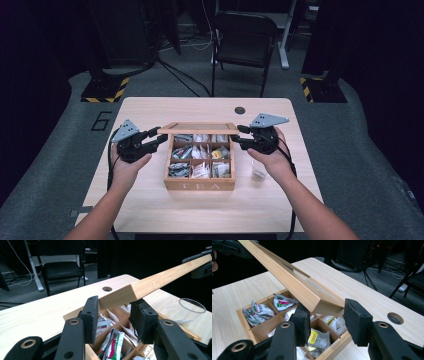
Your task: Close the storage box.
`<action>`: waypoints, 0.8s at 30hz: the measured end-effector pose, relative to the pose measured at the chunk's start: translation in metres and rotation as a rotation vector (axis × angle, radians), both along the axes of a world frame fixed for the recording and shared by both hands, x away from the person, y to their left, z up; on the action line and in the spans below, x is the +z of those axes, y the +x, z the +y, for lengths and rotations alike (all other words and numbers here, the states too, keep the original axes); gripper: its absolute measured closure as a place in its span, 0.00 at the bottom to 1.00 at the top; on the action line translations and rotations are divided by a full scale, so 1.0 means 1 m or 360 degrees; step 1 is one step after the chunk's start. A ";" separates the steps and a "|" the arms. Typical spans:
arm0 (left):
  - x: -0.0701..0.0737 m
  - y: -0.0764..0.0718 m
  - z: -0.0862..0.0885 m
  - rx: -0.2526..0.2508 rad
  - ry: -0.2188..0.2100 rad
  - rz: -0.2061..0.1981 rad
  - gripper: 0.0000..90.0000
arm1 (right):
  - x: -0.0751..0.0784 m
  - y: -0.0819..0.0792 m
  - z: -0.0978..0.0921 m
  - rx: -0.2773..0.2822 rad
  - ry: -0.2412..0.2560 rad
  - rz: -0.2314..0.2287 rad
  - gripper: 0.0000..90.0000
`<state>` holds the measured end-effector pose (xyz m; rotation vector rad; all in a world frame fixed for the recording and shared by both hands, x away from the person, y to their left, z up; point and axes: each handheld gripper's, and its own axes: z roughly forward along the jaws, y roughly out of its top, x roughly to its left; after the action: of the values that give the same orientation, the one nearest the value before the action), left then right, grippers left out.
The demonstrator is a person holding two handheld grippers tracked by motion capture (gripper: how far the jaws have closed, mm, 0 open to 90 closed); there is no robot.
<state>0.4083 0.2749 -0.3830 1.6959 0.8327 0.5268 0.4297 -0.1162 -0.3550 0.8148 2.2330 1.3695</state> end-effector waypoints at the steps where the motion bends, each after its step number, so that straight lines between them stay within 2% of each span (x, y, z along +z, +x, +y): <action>1: -0.001 -0.001 0.000 -0.0002 0.0002 -0.0008 0.65 | -0.002 -0.002 0.000 0.0000 -0.0001 -0.0008 0.62; 9: -0.012 -0.009 0.001 -0.0006 -0.0019 0.0006 0.64 | -0.013 -0.012 -0.001 -0.0006 0.0011 0.0004 0.62; 14: -0.019 -0.015 0.001 -0.0013 0.0005 0.0000 0.64 | -0.021 -0.018 -0.002 -0.0006 0.0010 -0.0011 0.61; 18: -0.025 -0.019 0.001 -0.0020 0.0014 -0.0013 0.64 | -0.028 -0.022 -0.002 -0.0010 0.0017 0.0010 0.61; 22: -0.030 -0.022 0.002 -0.0026 0.0009 -0.0010 0.64 | -0.032 -0.026 -0.002 -0.0018 0.0031 0.0024 0.61; 24: -0.032 -0.024 0.002 -0.0031 0.0006 -0.0006 0.64 | -0.035 -0.028 -0.003 -0.0011 0.0014 0.0016 0.61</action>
<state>0.3839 0.2765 -0.4151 1.7044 0.8122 0.5189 0.4018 -0.1188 -0.3900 0.8335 2.2310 1.3759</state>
